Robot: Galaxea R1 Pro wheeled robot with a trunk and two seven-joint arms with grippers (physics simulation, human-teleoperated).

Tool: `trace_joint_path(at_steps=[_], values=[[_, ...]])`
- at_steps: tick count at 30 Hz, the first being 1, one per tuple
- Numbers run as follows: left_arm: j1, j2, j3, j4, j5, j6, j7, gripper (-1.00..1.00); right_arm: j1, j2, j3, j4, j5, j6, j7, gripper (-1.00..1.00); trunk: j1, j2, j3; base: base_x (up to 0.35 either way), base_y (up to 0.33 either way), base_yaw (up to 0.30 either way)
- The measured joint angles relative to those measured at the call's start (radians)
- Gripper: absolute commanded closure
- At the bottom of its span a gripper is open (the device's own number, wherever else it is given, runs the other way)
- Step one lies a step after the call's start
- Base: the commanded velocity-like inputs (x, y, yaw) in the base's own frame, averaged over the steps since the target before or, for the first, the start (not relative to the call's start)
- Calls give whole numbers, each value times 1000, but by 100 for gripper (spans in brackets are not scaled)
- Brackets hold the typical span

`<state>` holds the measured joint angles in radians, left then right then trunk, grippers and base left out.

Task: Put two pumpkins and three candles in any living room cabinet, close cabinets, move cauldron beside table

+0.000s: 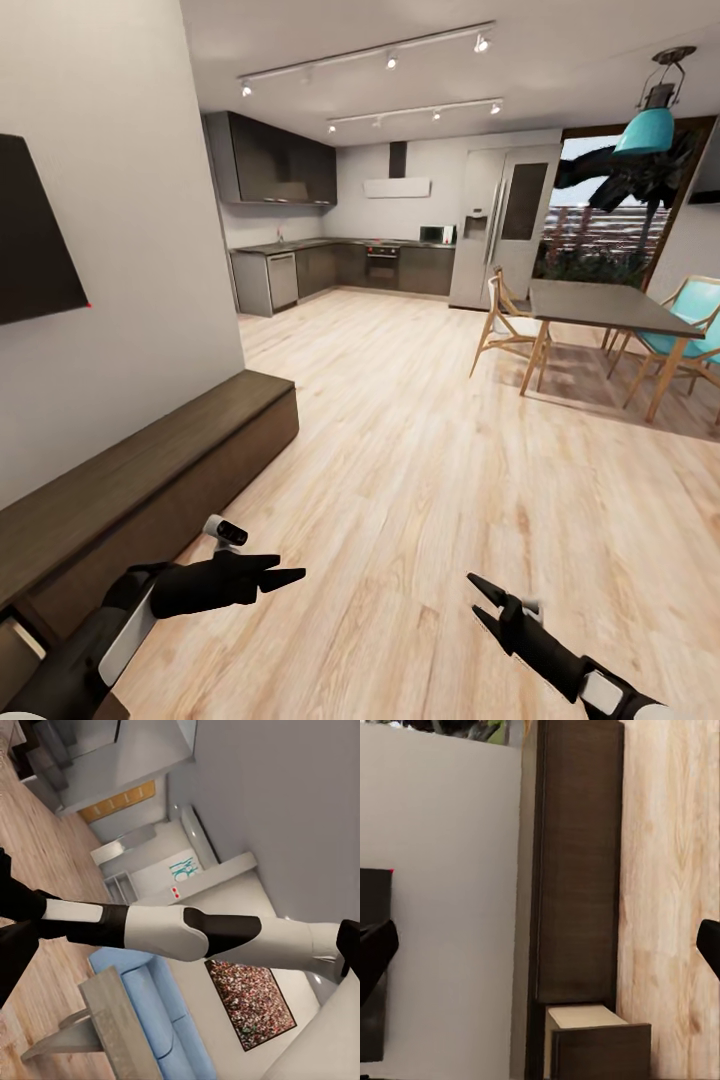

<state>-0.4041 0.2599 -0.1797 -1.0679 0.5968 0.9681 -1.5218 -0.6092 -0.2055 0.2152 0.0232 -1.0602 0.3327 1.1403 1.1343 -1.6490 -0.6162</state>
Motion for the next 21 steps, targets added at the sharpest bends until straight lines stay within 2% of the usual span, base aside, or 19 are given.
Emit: trace_joint_path(at_steps=[6, 9, 11, 14, 21], values=[[0, 1, 1, 0, 0, 0, 0, -100, 0, -72, 0, 12, -1, -104, -56, -100, 23, -42, -19, 0, 0, 0], [0, 1, 1, 0, 0, 0, 0, -100, 0, -90, 1, 13, -2, -123, -73, -100, 35, -63, -28, 0, 0, 0], [0, 1, 1, 0, 0, 0, 1, -100, 0, -94, 0, 13, -8, -135, -77, -100, 42, -77, -34, 0, 0, 0], [0, 1, 1, 0, 0, 0, 1, -100, 0, -96, 1, 13, -39, -156, -76, -100, 54, -98, -44, 0, 0, 0], [0, 1, 1, 0, 0, 0, 2, -100, 0, -97, 1, 11, -57, -153, -70, -100, 81, -147, -66, 0, 0, 0]])
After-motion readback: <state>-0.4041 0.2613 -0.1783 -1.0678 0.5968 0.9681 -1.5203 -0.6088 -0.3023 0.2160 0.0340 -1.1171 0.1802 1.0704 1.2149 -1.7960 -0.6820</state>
